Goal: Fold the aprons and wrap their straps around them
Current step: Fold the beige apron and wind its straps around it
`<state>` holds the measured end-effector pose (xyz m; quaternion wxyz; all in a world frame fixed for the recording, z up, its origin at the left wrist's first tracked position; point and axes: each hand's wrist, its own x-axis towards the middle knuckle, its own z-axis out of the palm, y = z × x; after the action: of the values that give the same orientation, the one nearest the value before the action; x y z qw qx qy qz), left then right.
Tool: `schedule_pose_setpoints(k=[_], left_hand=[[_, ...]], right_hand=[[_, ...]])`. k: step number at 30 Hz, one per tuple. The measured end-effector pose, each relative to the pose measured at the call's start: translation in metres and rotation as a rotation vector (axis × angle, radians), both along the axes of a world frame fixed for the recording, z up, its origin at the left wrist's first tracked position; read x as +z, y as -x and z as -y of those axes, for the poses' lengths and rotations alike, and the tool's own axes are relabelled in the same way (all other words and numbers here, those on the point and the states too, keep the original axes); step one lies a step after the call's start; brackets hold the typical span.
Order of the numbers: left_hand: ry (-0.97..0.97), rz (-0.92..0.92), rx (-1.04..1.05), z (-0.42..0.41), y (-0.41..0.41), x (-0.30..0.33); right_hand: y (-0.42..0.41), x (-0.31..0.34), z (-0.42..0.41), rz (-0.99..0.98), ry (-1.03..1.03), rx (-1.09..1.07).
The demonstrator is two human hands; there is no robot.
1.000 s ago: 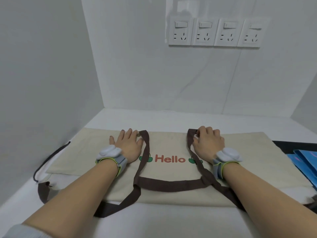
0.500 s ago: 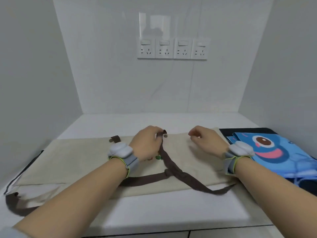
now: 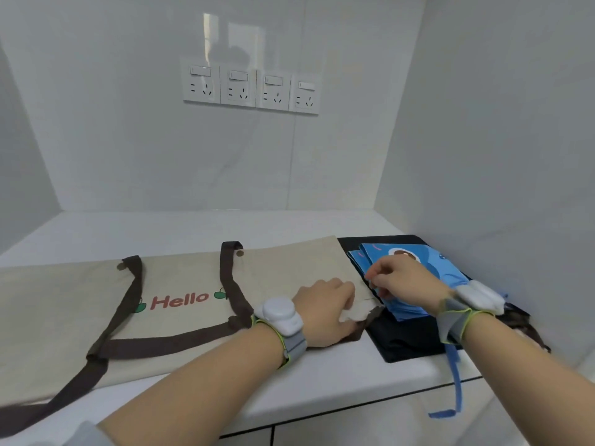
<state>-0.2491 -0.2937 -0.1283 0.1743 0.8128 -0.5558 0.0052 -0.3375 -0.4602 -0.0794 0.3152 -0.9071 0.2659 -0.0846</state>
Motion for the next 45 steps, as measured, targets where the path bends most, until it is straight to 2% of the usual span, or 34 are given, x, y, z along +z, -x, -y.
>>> schedule_pose_setpoints(k=[2, 8, 12, 16, 19, 22, 28, 34, 38, 43, 45], left_hand=[[0.021, -0.031, 0.001, 0.001, -0.007, -0.002], [0.272, -0.376, 0.167, -0.007, -0.029, 0.005], [0.358, -0.573, 0.288, -0.013, -0.043, 0.007], [0.429, -0.732, 0.330, -0.015, -0.050, 0.007], [0.439, -0.679, 0.307, -0.021, -0.055, 0.011], [0.468, -0.661, 0.314, -0.028, -0.060, 0.014], [0.467, -0.649, 0.281, -0.026, -0.057, 0.015], [0.442, -0.574, 0.239, -0.021, -0.052, 0.021], [0.363, -0.467, 0.189, -0.014, -0.048, 0.025], [0.316, -0.406, 0.175, -0.009, -0.042, 0.027], [0.308, -0.405, 0.159, -0.007, -0.036, 0.027]], right_hand=[[-0.002, 0.001, -0.004, 0.014, -0.052, -0.017], [-0.009, -0.003, -0.006, 0.153, -0.168, -0.124], [-0.013, -0.002, -0.015, 0.227, -0.475, -0.137], [-0.017, 0.002, -0.028, 0.252, -0.687, -0.014], [-0.026, -0.002, -0.035, 0.239, -0.614, 0.038], [-0.037, -0.008, -0.044, 0.255, -0.485, -0.038], [-0.047, -0.008, -0.059, 0.329, -0.535, -0.027], [-0.024, 0.031, -0.026, 0.425, -0.868, 0.036], [0.001, 0.071, 0.019, 0.335, -0.677, 0.018], [0.014, 0.113, 0.052, 0.619, -0.628, -0.149], [0.015, 0.109, 0.055, 0.561, -0.482, -0.198]])
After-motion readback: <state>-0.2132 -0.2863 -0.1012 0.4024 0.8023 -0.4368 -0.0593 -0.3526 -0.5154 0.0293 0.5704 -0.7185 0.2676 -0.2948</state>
